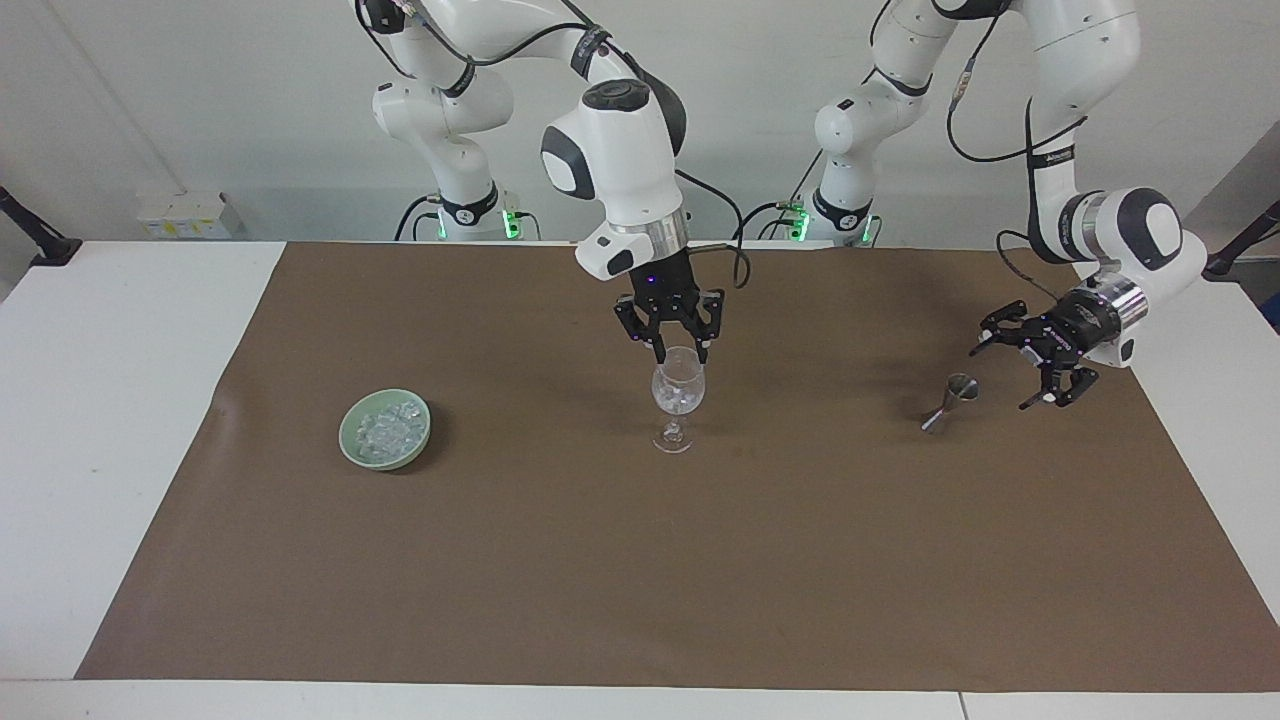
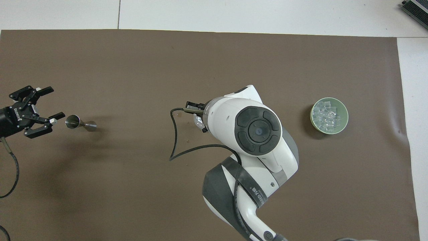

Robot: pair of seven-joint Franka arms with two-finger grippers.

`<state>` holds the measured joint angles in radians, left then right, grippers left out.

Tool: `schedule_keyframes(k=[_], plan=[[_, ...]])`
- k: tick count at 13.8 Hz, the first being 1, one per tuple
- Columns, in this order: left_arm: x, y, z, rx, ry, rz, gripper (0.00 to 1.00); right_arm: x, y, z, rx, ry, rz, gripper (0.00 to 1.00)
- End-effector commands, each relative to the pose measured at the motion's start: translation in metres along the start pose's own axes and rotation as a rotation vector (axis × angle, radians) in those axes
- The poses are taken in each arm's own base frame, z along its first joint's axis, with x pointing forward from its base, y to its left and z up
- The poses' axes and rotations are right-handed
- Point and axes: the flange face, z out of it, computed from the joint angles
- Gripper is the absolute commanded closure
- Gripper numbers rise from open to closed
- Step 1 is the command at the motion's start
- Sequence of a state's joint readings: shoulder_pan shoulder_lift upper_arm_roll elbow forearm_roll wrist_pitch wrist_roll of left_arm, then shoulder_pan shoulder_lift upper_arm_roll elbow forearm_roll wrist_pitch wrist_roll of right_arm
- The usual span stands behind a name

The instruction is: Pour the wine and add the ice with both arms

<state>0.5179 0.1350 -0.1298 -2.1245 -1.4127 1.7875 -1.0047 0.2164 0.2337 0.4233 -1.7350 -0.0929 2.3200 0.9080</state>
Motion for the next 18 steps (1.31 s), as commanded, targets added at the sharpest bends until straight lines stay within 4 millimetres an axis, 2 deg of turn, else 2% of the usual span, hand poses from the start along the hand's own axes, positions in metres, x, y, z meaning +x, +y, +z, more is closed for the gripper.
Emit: schedule_keyframes(k=[1, 3, 6, 10, 14, 16, 18], plan=[[-0.037, 0.003, 0.009, -0.009, 0.073, 0.022, 0.00, 0.003, -0.005, -0.002, 0.001, 0.025, 0.005, 0.00], [-0.059, 0.001, 0.019, 0.003, 0.095, 0.062, 0.00, 0.006, -0.002, -0.001, -0.029, 0.060, -0.032, 0.00], [-0.092, 0.002, 0.032, 0.004, 0.177, 0.162, 0.00, 0.023, 0.010, -0.014, -0.037, 0.092, -0.025, 0.00], [-0.149, -0.008, 0.059, 0.037, 0.326, 0.362, 0.00, 0.058, 0.048, -0.036, -0.090, 0.132, -0.011, 0.00], [-0.193, -0.017, 0.078, 0.121, 0.522, 0.625, 0.00, 0.088, 0.095, -0.059, -0.170, 0.127, -0.028, 0.00], [-0.203, -0.023, 0.086, 0.166, 0.568, 0.722, 0.00, 0.102, 0.120, -0.075, -0.205, 0.121, -0.031, 0.00], [-0.207, -0.029, 0.090, 0.245, 0.622, 0.912, 0.00, 0.110, 0.141, -0.092, -0.241, 0.108, -0.045, 0.00]])
